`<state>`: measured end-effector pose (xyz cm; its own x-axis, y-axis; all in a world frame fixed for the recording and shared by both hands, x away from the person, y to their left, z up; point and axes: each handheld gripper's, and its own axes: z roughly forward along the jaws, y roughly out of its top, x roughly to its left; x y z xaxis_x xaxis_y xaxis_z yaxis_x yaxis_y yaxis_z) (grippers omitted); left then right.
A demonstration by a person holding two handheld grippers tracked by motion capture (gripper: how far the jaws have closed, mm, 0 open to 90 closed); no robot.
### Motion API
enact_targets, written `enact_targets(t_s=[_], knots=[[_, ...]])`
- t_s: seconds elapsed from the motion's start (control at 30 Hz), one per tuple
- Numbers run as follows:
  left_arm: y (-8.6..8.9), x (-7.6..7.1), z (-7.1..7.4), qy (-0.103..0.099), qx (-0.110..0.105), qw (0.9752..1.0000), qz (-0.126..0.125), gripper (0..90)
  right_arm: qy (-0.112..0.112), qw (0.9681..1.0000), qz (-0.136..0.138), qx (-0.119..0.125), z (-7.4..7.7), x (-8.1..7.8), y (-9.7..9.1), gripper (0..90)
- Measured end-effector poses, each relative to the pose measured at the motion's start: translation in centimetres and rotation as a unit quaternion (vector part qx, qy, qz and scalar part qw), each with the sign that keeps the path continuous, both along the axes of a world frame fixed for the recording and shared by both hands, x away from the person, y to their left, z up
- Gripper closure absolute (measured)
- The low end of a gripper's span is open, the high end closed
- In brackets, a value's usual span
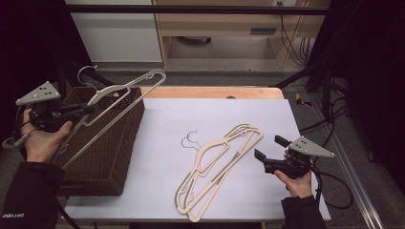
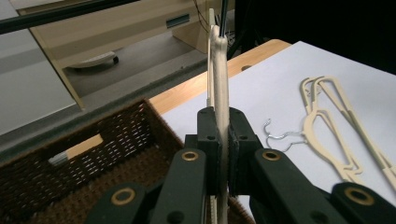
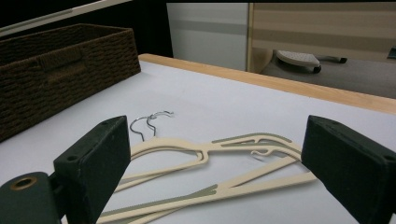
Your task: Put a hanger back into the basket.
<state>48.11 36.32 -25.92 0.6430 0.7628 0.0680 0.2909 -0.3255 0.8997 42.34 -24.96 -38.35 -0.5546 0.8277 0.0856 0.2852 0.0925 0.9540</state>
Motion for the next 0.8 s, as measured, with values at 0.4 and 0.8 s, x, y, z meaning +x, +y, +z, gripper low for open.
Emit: enact_targets(t_s=[0.4, 0.8], knots=[[3.1, 0.7, -1.1, 0.011, 0.012, 0.9997, 0.018, 85.6, 0.002, 1.0000, 0.002, -0.002, -0.1, 0.1, 0.1, 8.3], [6.6, 1.5, -3.4, 0.039, 0.016, 0.9981, 0.046, 85.7, 0.003, 1.0000, 0.003, -0.004, -0.1, 0.1, 0.2, 8.2]])
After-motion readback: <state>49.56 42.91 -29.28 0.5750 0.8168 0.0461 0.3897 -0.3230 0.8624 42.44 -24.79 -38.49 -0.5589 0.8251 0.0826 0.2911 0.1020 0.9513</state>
